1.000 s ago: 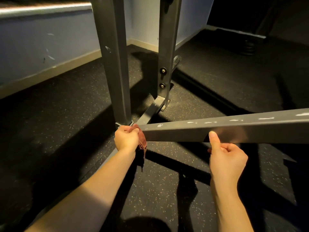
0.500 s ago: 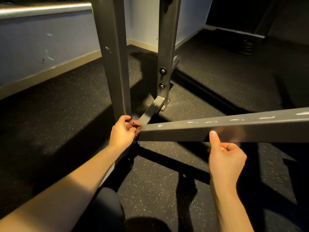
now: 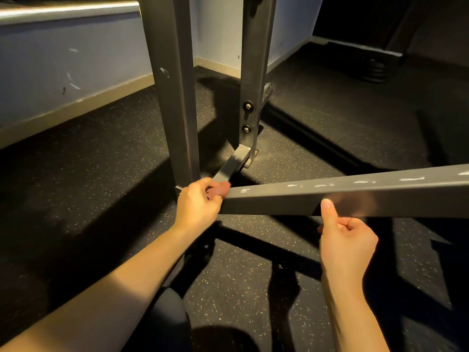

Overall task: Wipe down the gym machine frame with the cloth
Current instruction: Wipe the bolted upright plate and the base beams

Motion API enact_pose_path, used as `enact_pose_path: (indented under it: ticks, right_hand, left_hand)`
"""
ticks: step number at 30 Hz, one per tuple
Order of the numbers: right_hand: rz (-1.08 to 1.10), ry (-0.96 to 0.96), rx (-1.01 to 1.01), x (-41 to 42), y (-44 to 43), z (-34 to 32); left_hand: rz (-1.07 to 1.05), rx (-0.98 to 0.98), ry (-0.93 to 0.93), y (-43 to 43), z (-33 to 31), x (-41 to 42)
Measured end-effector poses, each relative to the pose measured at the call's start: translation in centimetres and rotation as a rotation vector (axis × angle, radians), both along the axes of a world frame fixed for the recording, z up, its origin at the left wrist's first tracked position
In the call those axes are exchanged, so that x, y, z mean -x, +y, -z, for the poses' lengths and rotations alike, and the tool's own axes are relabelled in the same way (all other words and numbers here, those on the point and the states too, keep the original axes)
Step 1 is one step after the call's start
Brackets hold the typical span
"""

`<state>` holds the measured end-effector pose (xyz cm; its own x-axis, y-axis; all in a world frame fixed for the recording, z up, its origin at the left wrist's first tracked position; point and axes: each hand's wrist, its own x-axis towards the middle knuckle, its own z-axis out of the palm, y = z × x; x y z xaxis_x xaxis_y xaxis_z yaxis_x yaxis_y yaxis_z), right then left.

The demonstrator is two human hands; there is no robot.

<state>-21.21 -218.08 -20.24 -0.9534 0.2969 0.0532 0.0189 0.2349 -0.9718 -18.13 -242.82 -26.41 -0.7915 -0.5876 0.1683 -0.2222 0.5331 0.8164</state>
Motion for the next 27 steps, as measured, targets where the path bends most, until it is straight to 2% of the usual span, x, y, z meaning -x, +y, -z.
enact_pose_path:
  ticks: [3,7,12,14,17,22,24,27]
  right_hand:
    - [0.005,0.001,-0.007,-0.1,-0.2,-0.1]
    - [0.008,0.009,-0.008,-0.2,-0.2,-0.1]
    - [0.013,0.006,-0.005,-0.3,-0.4,-0.2]
    - [0.011,0.002,-0.005,-0.4,-0.4,-0.2]
    - [0.016,0.0,0.017,-0.3,-0.3,-0.2]
    - [0.0,0.002,0.01,-0.4,-0.5,-0.3]
    - [-0.001,-0.003,0.002,-0.4,-0.3,-0.3]
    - [0.001,0.001,0.01,-0.3,-0.2,-0.3]
  left_hand:
    - [0.116,0.087,0.013,0.6,0.0,-0.4]
    - [-0.022,0.057,-0.139,-2.1,1.1,-1.0]
    - [0.172,0.095,0.052,1.8,-0.4,-0.6]
    - [0.129,0.124,0.011,0.2,0.2,-0.7]
    - [0.034,0.1,-0.152,-2.4,0.8,-0.7]
    - [0.164,0.073,0.052,2.5,-1.1,-0.6]
    - [0.14,0.08,0.046,1.5,-0.6,-0.4]
    - [0.092,-0.037,-0.045,-1.4,0.1,0.1]
